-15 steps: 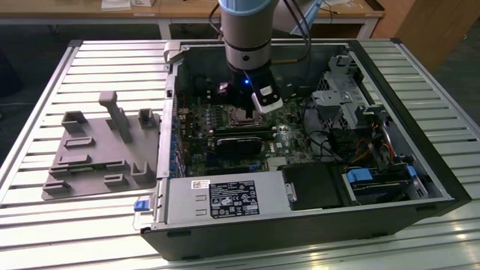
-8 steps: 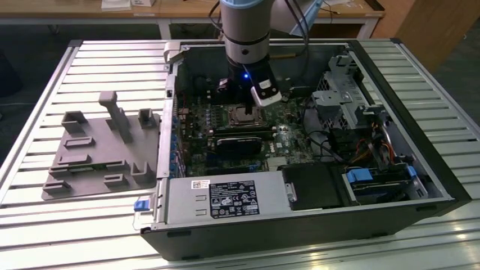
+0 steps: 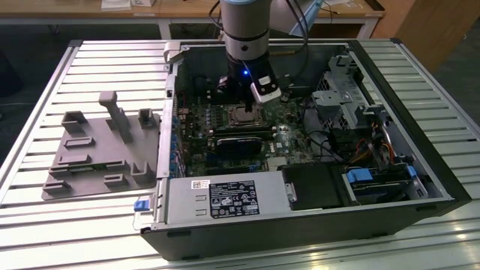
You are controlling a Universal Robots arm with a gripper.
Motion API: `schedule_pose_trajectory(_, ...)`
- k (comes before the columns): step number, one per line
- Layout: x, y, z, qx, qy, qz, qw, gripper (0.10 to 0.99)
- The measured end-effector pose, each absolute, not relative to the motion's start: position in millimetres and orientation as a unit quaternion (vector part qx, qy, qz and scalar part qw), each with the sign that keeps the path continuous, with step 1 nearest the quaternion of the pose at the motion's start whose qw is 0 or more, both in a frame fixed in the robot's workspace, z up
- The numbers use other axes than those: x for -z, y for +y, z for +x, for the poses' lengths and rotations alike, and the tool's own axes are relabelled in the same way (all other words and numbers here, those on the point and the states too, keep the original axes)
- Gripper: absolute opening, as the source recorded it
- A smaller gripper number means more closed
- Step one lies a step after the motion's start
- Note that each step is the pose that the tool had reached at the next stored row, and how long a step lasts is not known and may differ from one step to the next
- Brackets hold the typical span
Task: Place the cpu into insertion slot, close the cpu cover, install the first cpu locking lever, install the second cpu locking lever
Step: 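Install the second cpu locking lever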
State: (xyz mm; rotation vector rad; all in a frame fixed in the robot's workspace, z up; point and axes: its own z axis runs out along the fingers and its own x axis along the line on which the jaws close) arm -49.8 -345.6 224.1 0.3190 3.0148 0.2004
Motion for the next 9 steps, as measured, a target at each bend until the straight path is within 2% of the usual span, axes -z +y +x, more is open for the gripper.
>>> schedule_pose_trajectory(9, -225.7, -345.3, -49.8, -0.064, 0.991, 0.105, 0.052, 0.102)
